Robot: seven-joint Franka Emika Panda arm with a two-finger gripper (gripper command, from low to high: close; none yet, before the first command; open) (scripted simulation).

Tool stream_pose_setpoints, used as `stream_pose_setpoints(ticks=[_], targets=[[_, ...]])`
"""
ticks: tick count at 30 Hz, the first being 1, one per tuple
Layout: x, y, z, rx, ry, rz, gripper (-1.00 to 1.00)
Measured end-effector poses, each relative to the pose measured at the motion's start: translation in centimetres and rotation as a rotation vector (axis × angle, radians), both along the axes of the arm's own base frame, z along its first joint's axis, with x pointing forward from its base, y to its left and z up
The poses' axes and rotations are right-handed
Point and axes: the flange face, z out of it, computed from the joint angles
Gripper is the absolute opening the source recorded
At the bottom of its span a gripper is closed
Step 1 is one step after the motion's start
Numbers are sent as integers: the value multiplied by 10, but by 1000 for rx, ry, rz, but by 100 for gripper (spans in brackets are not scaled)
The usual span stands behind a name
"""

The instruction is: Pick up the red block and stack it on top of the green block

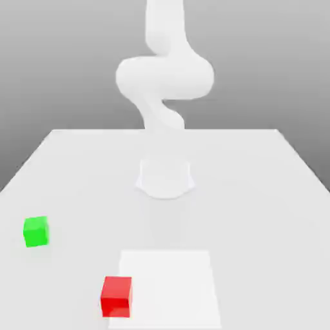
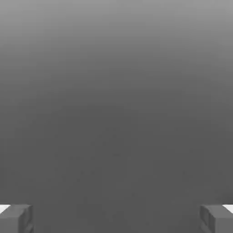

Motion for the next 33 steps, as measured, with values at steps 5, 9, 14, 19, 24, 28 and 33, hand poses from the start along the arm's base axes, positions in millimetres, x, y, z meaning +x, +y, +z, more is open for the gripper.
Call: stream_pose_setpoints(ticks=[5, 9, 14, 19, 24, 28, 33], targets=[[57, -17, -90, 13, 154, 7, 0], [86, -30, -166, 19, 272, 7, 0], [103, -46, -265, 20, 420, 3, 0], [98, -64, -363, 15, 567, -10, 0], [77, -77, -453, -1, 705, -17, 0], [74, -79, -506, -5, 723, -17, 0], [73, -79, -519, -4, 725, -17, -100]])
